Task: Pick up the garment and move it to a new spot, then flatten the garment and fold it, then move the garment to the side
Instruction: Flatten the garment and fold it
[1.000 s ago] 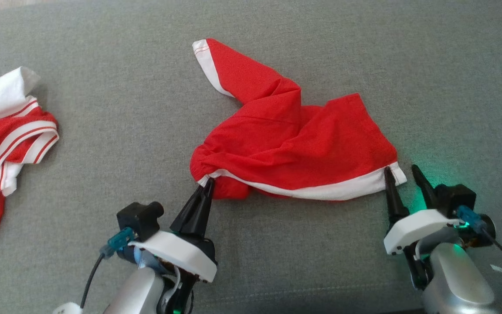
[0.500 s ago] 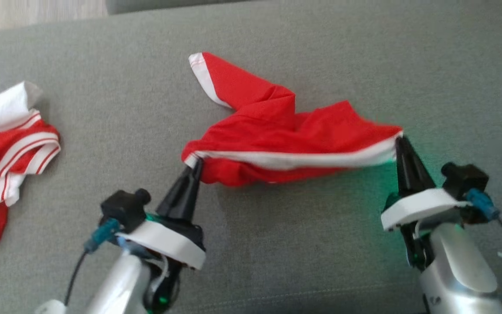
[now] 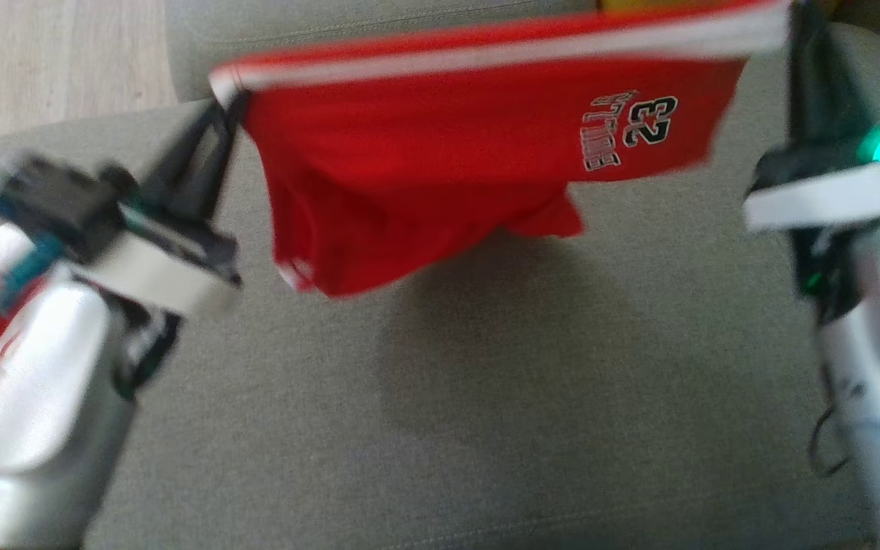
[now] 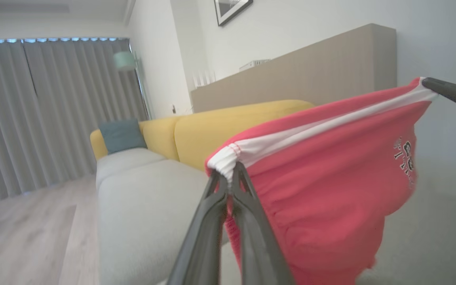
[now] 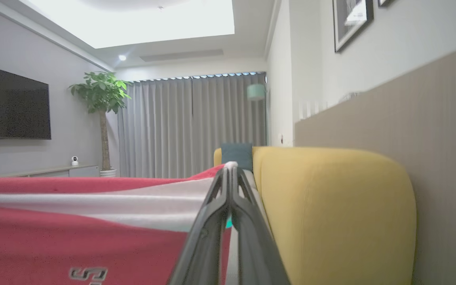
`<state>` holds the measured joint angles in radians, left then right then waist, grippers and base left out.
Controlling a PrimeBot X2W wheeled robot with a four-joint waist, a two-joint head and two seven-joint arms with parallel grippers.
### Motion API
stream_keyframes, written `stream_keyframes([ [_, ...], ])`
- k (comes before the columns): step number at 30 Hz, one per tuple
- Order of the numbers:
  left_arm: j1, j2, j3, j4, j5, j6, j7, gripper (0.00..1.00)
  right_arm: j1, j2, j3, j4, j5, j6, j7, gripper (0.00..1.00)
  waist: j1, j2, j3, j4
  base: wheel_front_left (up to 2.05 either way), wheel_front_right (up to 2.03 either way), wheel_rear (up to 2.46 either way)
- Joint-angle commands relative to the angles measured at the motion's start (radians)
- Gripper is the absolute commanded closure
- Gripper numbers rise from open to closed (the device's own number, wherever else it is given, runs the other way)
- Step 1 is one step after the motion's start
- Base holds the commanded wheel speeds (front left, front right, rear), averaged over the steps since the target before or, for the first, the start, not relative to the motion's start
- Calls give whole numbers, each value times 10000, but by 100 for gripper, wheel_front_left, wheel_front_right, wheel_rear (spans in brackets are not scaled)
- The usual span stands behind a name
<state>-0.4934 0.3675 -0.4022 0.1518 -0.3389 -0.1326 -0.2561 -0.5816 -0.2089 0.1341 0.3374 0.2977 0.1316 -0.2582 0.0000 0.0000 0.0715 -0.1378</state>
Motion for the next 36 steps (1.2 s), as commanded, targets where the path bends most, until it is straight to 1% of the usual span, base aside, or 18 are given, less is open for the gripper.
stream_keyframes([
  [1, -1029, 629, 385, -371, -91, 19, -57, 100, -752, -343, 174, -311, 41, -9, -36, 100, 0, 0, 95, 26, 0, 0, 0],
  [4, -1979, 1072, 47, -219, -223, 19, -57, 100, -1534, -743, 325, -174, 93, -9, 46, 100, 0, 0, 398, 107, 0, 0, 0],
  [6, -2569, 1294, -211, 186, -255, 19, -41, 100, -2049, -915, 501, -15, 60, -9, 156, 100, 0, 0, 698, 153, 0, 0, 0],
  [7, -2569, 1294, -211, 186, -255, 19, -41, 100, -2049, -915, 501, -15, 60, -9, 156, 100, 0, 0, 698, 153, 0, 0, 0],
  [11, -3818, 1408, -724, 1075, -398, 19, 143, 100, -3209, -992, 908, 556, -94, -9, 323, 100, 0, 0, 1583, 226, 0, 0, 0],
  [14, -4796, 1246, -900, 1917, -403, 19, 208, 100, -4310, -877, 1162, 1153, -357, -9, 270, 100, 0, 0, 2320, 302, 0, 0, 0],
  [17, -6060, 891, -718, 2857, -302, 136, 110, 100, -5699, -697, 1063, 1811, -738, -9, 126, 100, 0, 0, 3011, 407, 0, 0, 0],
  [18, -6512, 763, -670, 3153, -218, 195, 74, 100, -6197, -622, 861, 2048, -880, -9, 79, 100, 0, 0, 3214, 438, 0, 0, 0],
  [22, -8168, 364, -392, 3951, 284, 642, -39, 100, -7982, -437, 85, 2568, -2102, -9, -23, 100, 0, 0, 3712, 528, 0, 0, 0],
  [25, -8940, 107, 20, 3754, 642, 954, -51, 100, -8677, -235, -406, 2356, -2737, -9, -30, 100, 0, 0, 3888, 566, 0, 0, 0],
  [27, -8950, -127, 369, 3687, 622, 1041, -53, 100, -8724, -114, -693, 2361, -2893, -9, -32, 100, 0, 0, 3972, 585, 0, 0, 0],
  [29, -8518, -352, 521, 3837, 583, 920, -54, 100, -8338, 95, -783, 2558, -2837, -9, -33, 100, 0, 0, 3975, 567, 0, 0, 0],
  [32, -7339, -739, 700, 4257, 411, 758, -55, 100, -7312, 278, -441, 2831, -2550, -9, -34, 100, 0, 0, 3936, 519, 0, 0, 0],
  [34, -6353, -1081, 788, 4485, 353, 696, -55, 100, -6433, 270, -197, 2805, -2220, -9, -34, 100, 0, 0, 3900, 540, 0, 0, 0],
  [36, -5317, -1509, 947, 4631, 292, 738, -55, 100, -5455, 183, 143, 2659, -1878, -9, -34, 100, 0, 0, 3858, 562, 0, 0, 0],
])
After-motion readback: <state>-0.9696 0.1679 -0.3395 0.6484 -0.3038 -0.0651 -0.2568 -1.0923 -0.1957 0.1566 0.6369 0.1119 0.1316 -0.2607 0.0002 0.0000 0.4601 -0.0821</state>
